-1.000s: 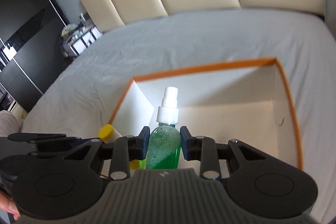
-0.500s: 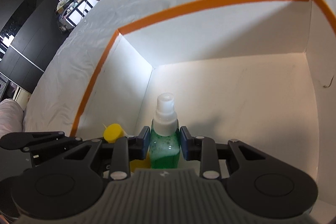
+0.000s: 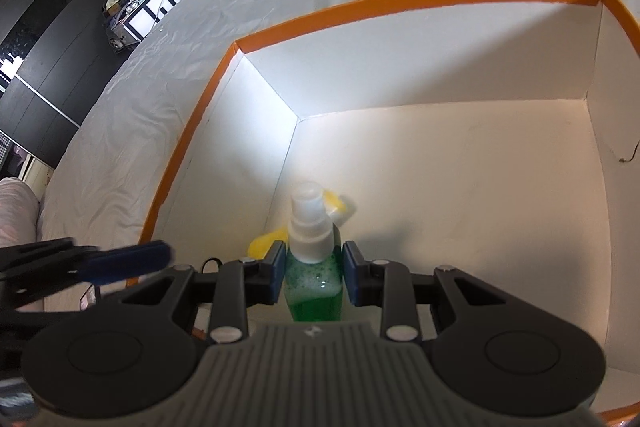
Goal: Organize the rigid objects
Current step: 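Carry both bottles into the orange box and open both tools, then grasp the brown square box with the left tool, then grasp the gold tape roll with the right tool while the left tool holds the brown box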
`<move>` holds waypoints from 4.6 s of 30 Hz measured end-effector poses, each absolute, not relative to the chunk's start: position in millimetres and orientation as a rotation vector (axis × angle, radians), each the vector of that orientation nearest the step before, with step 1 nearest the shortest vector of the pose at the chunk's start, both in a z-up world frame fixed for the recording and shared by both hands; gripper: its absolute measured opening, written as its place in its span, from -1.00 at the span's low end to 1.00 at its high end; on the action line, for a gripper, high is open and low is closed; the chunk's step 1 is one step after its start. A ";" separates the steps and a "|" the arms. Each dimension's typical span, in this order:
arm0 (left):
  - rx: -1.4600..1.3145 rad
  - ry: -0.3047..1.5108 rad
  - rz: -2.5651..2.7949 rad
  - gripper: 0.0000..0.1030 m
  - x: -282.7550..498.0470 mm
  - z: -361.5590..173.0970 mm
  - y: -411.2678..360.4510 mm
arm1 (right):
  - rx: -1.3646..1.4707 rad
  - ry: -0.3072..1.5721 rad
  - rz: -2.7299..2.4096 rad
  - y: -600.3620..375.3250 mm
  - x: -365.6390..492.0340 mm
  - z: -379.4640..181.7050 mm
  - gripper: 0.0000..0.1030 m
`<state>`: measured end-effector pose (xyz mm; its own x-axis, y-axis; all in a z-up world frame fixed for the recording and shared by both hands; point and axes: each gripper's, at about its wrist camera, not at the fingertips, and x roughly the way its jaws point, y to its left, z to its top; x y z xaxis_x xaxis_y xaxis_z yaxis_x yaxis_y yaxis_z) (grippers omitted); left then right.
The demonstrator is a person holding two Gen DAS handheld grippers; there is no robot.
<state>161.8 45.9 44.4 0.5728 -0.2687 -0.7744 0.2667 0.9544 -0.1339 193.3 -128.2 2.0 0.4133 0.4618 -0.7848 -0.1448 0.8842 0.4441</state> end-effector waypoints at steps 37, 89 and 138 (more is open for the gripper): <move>-0.467 0.835 -0.249 -0.51 187.8 2.5 120.8 | 0.294 1.362 0.236 -70.1 258.4 -20.1 -0.45; 0.137 1.077 -0.516 0.25 62.6 21.7 44.4 | 0.041 0.792 0.341 -147.9 0.7 23.1 0.13; -0.163 1.013 -0.240 -0.04 97.1 10.1 65.5 | -0.338 0.767 0.532 -92.4 63.3 -2.9 0.04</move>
